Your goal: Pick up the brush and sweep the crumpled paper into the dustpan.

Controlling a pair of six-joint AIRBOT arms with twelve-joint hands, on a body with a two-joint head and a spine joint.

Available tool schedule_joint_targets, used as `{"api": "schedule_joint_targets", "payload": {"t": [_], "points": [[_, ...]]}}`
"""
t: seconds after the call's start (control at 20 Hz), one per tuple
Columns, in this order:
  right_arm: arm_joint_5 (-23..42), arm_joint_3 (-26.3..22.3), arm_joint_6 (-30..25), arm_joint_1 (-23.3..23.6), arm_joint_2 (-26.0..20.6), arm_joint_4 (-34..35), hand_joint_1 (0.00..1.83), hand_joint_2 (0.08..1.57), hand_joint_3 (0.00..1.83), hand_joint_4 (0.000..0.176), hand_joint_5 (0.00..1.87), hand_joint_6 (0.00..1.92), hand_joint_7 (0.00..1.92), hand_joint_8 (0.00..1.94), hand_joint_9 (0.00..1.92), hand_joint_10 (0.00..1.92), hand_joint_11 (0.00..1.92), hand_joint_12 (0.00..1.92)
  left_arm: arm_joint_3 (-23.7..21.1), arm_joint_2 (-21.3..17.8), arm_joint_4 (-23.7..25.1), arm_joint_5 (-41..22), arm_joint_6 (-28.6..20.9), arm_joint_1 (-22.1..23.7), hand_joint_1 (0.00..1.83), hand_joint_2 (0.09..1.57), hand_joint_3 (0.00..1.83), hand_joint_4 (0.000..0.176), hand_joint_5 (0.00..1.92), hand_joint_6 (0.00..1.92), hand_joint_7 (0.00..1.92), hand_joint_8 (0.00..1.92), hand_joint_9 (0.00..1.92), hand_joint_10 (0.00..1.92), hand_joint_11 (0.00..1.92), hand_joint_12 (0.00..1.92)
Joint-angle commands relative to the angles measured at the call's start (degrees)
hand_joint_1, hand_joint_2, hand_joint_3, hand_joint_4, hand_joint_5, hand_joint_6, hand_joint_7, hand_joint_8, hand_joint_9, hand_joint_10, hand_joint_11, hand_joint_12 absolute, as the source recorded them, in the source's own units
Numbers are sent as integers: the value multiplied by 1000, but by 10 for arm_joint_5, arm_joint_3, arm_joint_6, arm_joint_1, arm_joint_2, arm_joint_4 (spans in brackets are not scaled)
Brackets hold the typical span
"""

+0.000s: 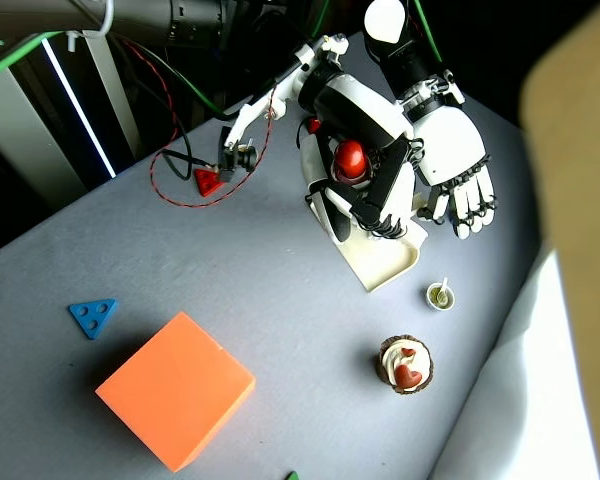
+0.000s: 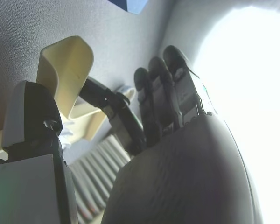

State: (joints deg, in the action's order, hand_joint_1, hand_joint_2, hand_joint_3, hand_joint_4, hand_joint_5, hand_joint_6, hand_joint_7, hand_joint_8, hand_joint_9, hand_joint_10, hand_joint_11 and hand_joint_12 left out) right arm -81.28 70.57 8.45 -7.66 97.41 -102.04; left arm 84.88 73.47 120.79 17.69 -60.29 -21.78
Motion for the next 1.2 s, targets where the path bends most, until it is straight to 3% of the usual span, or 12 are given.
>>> {"api": "schedule_joint_targets", "payload": {"t": [0.0,0.3,0.55,0.65,0.8,1.0,1.05,1.1,1.15], "points": [[-14,-15,-4,6,-17,-63,1534,1221,0,176,942,1921,1067,1941,1148,1921,1246,1921,0,-2,17,44,1,5,1168,1086,2,0,1042,868,385,2,305,1,147,316],[147,-115,-10,9,-139,-19,1556,1227,1,176,926,1921,1041,1941,1138,1921,1241,1921,0,-2,17,44,1,6,1173,1074,1,0,1069,823,393,2,310,1,141,317],[255,-137,-6,15,-205,47,1551,1216,0,176,940,1921,1071,1941,1171,1921,1253,1921,0,-3,18,44,1,6,1159,1074,0,0,1071,822,387,2,297,1,134,339],[280,-145,-19,15,-227,90,1539,1221,1,176,944,1921,1066,1941,1157,1921,1248,1921,0,-4,18,44,1,6,1173,1069,0,0,1082,800,387,0,298,0,129,343],[297,-151,-91,17,-259,105,1551,1220,0,176,941,1921,1038,1941,1141,1921,1242,1921,0,-4,18,44,1,6,1151,1087,1,0,1038,875,361,0,258,0,110,336],[284,-156,-93,17,-271,108,1558,1221,0,176,943,1921,1044,1941,1140,1921,1242,1921,1,-4,18,45,1,8,1091,1119,2,0,964,1001,332,1,246,1,90,320],[280,-157,-94,17,-274,108,1554,1222,1,176,942,1921,1035,1941,1136,1921,1241,1921,1,-4,18,45,1,8,1079,1072,0,0,865,389,333,12,252,10,95,317],[277,-158,-100,17,-279,107,1568,1220,0,176,940,1921,1026,1941,1128,1921,1242,1921,1,-4,18,45,1,8,1083,1056,0,0,884,127,335,5,248,4,97,312],[276,-158,-107,17,-284,107,1566,1222,0,176,943,1921,1030,1941,1130,1921,1252,1921,1,-4,18,45,1,8,1060,1058,0,0,844,46,322,0,235,0,83,304]]}}
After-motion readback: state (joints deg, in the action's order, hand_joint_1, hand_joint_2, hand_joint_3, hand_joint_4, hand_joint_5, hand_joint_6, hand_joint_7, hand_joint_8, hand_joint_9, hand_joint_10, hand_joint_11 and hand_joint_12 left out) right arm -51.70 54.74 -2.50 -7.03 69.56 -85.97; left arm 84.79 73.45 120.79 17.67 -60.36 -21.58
